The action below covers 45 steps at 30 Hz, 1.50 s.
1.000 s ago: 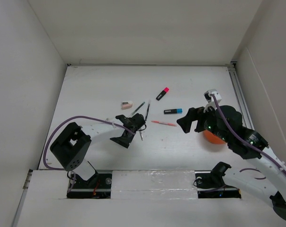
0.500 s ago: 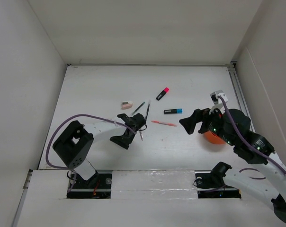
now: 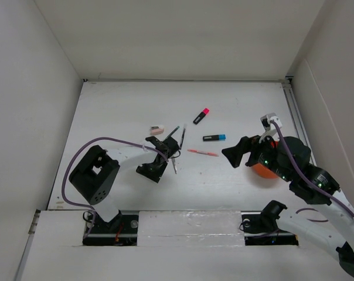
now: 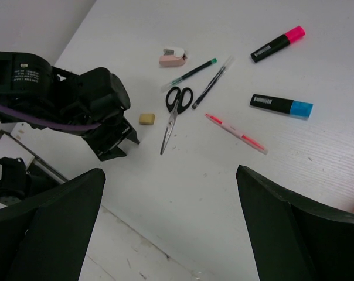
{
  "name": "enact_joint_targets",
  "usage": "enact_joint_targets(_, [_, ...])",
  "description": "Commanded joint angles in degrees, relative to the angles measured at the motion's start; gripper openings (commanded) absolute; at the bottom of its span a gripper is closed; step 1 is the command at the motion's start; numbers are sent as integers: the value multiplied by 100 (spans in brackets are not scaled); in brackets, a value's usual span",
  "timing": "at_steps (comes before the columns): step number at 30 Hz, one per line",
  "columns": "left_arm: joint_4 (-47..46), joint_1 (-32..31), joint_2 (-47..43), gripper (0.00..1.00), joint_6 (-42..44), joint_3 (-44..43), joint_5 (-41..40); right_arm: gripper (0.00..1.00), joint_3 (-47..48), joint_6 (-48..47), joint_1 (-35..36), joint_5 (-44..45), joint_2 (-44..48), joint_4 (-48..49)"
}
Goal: Sort the stationery into containers
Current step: Pick up the pen cap from the center of the board, then pick up the pen from the center of the board.
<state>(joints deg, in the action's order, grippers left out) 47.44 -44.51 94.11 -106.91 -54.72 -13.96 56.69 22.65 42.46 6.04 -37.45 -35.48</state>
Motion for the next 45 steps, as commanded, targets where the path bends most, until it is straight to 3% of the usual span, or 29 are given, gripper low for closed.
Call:
enact_joint_targets(1, [-33,83,328,38,-137,339,-2,100,9,-15,35,-86,54,349])
enact_joint_targets(13, [-534,83,583,28,65,409,104,100,9,-15,35,-86,54,349])
enact_joint_targets(17, [-613,83,644,9,118,462,156,100,9,-15,35,-86,1,349])
enact_joint_targets(18, [-665,83,644,0,170,514,156,100,9,-15,35,-86,-51,297])
enact_joint_targets(23, [-727,83,390,0,389,699,104,100,62,-15,35,-86,-174,297])
enact_joint_targets(26, [-553,-171,-102,0,680,481,-412,100,62,-15,35,-251,-376,349])
enact_joint_targets(30, [782,-716,-568,0,681,-424,-1362,98,-78,-15,35,-472,-903,568])
enact_joint_targets(35, [1609,-778,-1402,0,1504,-1031,-2066,91,-140,169,35,-78,-1964,771])
enact_joint_targets(41, [1155,82,-2957,0,3113,-865,-2208,91,-79,-454,35,134,-3082,1148])
enact_joint_targets(45, [626,994,-4029,0,4247,-707,-1909,91,386,-1060,-176,-182,-4442,1088])
